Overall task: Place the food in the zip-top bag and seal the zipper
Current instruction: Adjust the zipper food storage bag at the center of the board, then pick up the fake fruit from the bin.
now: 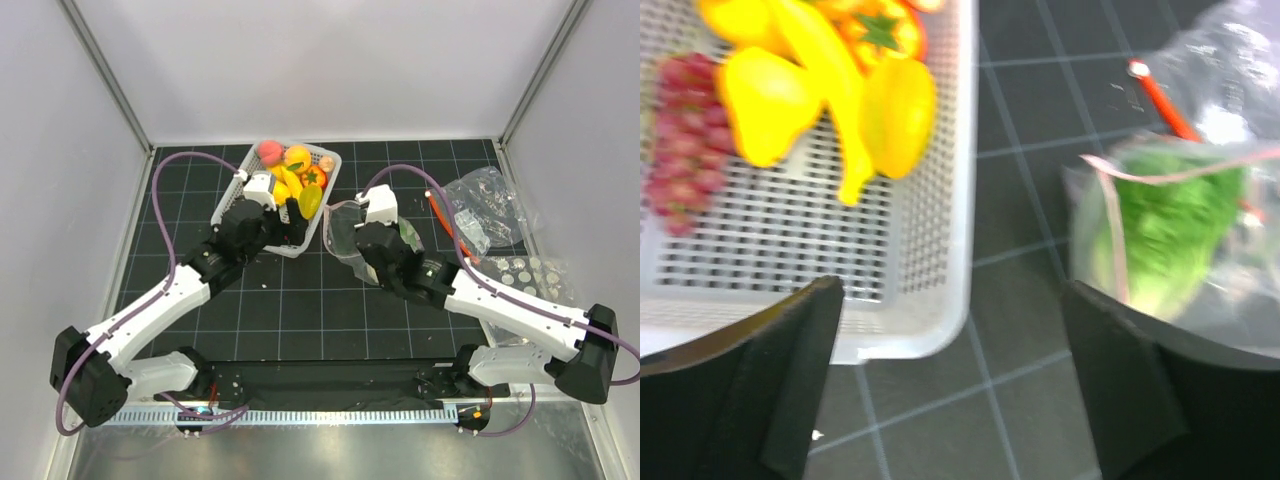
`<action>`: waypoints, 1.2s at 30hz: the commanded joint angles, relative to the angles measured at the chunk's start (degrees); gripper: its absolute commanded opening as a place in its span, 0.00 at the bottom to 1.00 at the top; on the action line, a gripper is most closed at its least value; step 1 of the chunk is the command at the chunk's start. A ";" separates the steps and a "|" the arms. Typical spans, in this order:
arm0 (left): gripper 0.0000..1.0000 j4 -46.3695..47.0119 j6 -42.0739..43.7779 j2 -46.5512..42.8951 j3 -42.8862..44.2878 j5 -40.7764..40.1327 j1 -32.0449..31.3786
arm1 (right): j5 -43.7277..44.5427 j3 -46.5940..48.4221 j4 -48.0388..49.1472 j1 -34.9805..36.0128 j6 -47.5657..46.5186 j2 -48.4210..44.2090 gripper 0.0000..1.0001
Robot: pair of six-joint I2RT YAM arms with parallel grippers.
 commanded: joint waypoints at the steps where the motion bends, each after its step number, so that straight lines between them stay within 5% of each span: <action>1: 0.96 0.85 3.21 0.83 0.02 -11.19 0.29 | 2.69 -1.36 5.96 0.05 0.27 -2.18 0.01; 7: 0.98 1.82 0.76 11.99 5.02 -9.81 5.12 | 10.77 -4.70 10.26 0.05 2.20 -2.53 0.01; 15: 0.99 3.92 -1.70 29.03 18.73 -11.30 9.08 | 9.82 -7.51 13.43 0.05 2.11 -6.13 0.01; 23: 0.81 12.88 2.24 41.79 28.05 -7.87 12.77 | 8.59 -7.78 13.96 0.05 2.29 -6.22 0.01; 29: 0.67 13.42 1.28 51.81 36.57 -3.47 14.80 | 7.53 -7.69 14.23 0.05 2.55 -5.52 0.01; 35: 0.66 14.12 2.34 58.83 43.34 -2.68 14.88 | 6.83 -7.52 13.88 0.05 2.46 -5.34 0.01; 36: 0.59 12.90 2.34 59.46 44.31 -2.59 14.88 | 6.74 -7.43 13.88 0.14 2.38 -5.34 0.01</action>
